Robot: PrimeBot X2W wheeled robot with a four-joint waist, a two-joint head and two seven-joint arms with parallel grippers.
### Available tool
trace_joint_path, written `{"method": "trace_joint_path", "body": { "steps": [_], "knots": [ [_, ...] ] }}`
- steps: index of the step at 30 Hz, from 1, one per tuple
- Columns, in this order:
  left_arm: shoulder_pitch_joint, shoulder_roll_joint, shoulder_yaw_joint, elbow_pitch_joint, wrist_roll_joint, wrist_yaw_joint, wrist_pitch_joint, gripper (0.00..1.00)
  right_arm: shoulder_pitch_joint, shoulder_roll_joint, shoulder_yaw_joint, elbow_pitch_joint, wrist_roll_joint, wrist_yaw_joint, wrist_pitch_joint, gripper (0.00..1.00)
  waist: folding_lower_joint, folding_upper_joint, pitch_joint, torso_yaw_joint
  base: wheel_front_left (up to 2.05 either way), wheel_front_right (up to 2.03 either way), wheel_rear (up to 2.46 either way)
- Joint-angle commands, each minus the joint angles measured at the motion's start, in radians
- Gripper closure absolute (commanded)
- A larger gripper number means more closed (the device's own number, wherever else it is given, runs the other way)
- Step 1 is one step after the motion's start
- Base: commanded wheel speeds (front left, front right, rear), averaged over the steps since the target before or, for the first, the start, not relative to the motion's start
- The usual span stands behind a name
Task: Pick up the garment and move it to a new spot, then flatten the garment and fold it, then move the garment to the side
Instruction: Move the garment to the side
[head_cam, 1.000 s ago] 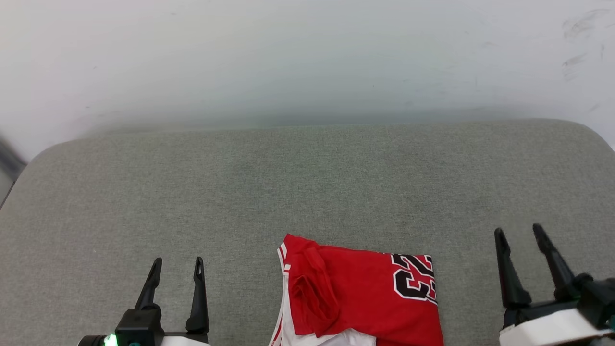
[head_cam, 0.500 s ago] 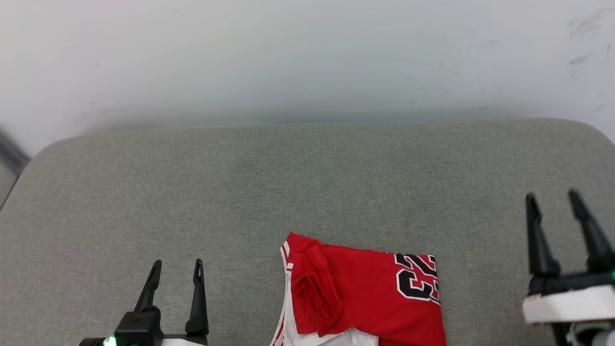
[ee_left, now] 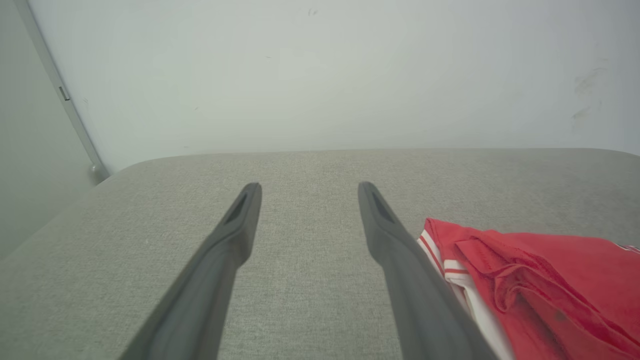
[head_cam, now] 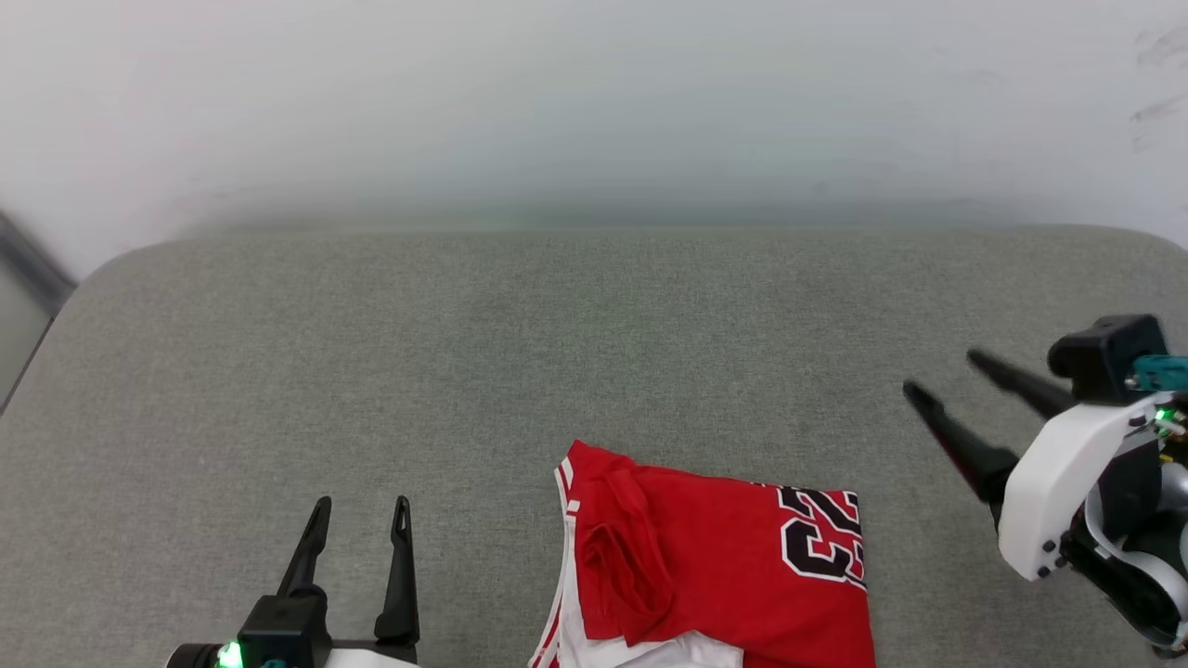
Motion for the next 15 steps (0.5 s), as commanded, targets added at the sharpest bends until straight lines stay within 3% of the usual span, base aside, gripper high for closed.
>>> {"method": "trace_joint_path", "body": {
  "steps": [1,7,15],
  "knots": [
    [-0.011,-0.001,-0.001,0.000,-0.002,0.004,-0.002,0.00,-0.009,-0.021,0.013,0.006,0.042,-0.001,0.055,0.00,0.0001,0.0000,0.005,0.003,0.00,0.00,0.00],
    [-0.039,-0.001,-0.016,-0.004,-0.004,0.002,-0.002,0.00,0.014,-0.088,0.039,0.067,0.303,0.000,0.380,0.00,0.0001,0.0000,0.042,0.020,0.00,0.00,0.00],
    [-0.089,-0.001,-0.040,-0.015,-0.008,0.003,-0.002,0.00,0.049,-0.050,0.039,0.148,0.442,0.000,0.489,0.00,0.0001,0.0000,0.131,0.060,0.00,0.00,0.00]
  ]
}}
